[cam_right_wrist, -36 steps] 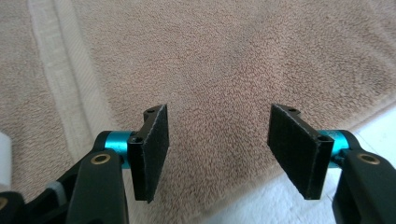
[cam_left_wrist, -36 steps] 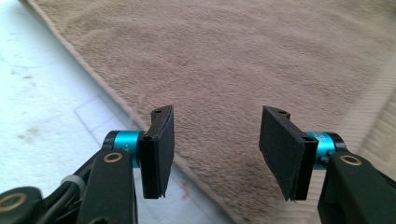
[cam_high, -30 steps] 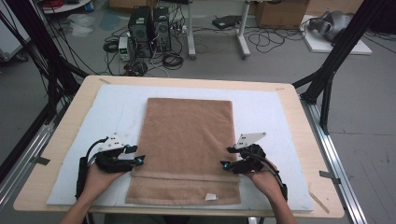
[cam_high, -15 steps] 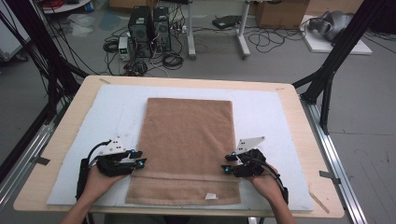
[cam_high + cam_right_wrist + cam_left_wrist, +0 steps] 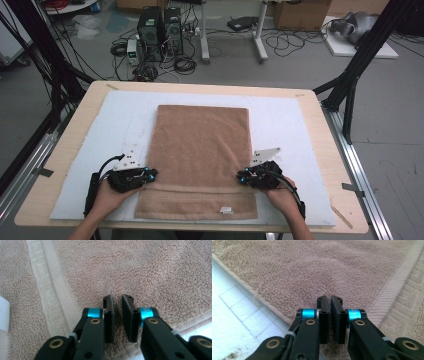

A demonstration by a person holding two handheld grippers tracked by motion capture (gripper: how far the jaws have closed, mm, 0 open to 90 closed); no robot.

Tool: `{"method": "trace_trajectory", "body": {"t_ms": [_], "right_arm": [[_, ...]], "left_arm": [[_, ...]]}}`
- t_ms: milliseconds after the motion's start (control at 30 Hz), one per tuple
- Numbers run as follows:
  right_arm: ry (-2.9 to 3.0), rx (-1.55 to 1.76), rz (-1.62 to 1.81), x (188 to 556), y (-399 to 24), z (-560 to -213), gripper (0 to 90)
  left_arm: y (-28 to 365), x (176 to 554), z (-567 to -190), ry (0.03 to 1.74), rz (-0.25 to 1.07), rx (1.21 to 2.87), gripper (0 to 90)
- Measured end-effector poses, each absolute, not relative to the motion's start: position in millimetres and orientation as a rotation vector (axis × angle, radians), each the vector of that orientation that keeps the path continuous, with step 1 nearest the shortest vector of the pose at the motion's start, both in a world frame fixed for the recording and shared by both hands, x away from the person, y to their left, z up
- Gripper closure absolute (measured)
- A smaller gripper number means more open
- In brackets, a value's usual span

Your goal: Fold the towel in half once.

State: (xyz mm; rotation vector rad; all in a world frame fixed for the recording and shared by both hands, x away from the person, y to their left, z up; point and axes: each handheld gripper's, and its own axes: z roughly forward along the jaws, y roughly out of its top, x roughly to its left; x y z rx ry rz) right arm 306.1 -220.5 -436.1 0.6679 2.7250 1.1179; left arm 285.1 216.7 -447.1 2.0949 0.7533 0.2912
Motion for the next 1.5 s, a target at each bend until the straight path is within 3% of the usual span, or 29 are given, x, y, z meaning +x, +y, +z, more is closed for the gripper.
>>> {"method": "trace_trajectory", "body": {"t_ms": [633, 1033, 1067, 1133, 1267, 1500], "right_arm": [[2.698, 0.579, 1.244, 288, -228, -395, 84.4], [2.751, 0.423, 1.266, 254, -230, -379, 84.0], [2.771, 0.403, 1.264, 251, -230, -380, 81.7], [2.801, 0.419, 1.284, 252, -229, -384, 68.8], [2.772, 0.49, 1.292, 260, -231, -390, 62.5], [2.713, 0.584, 1.308, 280, -234, -393, 51.9]], "left_arm": [[236, 261, -411, 0.725, 0.254, 1.973, 86.7], [240, 216, -405, 0.657, 0.247, 1.991, 86.7], [240, 213, -407, 0.649, 0.243, 2.001, 86.3], [240, 211, -410, 0.646, 0.252, 2.017, 78.7], [238, 219, -409, 0.658, 0.276, 2.008, 66.2], [226, 242, -410, 0.661, 0.299, 2.019, 55.6]]}}
